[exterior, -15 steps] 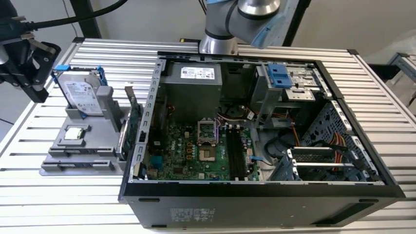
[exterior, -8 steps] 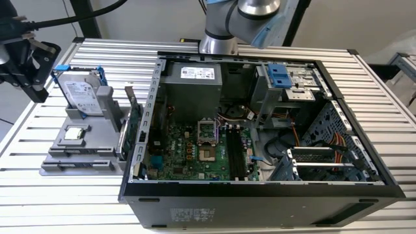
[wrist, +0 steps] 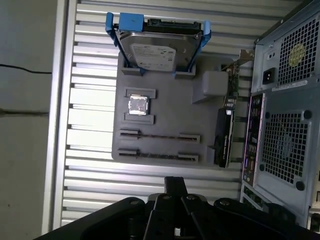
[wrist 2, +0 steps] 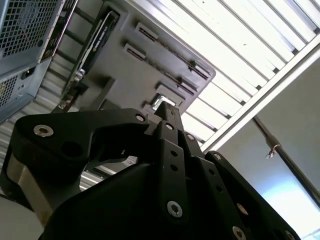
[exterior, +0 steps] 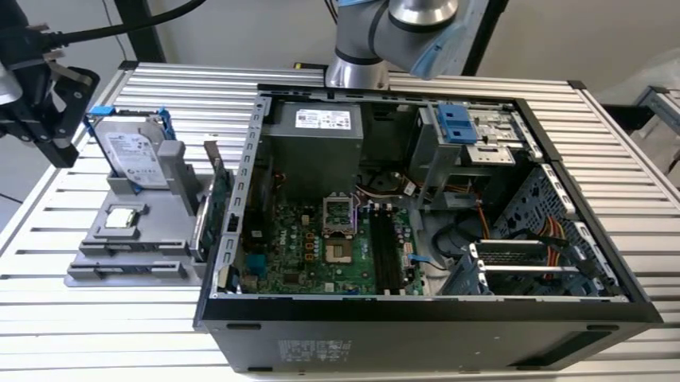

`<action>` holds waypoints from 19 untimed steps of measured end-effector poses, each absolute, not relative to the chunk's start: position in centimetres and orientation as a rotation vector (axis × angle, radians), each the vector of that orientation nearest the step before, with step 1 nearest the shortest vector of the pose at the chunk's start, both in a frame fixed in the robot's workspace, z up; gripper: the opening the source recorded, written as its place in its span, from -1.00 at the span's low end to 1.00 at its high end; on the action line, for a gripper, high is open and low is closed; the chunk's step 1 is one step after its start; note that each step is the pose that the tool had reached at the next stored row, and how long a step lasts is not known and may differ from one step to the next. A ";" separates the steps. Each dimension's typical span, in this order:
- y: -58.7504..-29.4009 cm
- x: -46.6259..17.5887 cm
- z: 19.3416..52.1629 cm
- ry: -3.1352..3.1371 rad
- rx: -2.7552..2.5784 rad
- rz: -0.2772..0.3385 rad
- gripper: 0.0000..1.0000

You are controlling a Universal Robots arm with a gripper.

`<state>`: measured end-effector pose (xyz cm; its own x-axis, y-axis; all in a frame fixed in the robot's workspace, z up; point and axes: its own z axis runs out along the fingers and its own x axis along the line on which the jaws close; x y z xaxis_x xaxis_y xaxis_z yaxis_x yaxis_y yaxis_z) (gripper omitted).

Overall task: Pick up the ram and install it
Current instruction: 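Reach for the ram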

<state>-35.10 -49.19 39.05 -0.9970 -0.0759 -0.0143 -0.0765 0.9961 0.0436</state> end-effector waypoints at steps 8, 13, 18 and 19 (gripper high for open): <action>-49.2 -35.1 39.1 3.122 -0.220 0.069 -1.00; -49.2 -35.1 39.1 3.116 -0.297 0.069 -1.00; -49.2 -35.1 39.1 3.109 -0.379 0.069 -1.00; -49.2 -35.1 39.1 3.107 -0.397 0.069 -1.00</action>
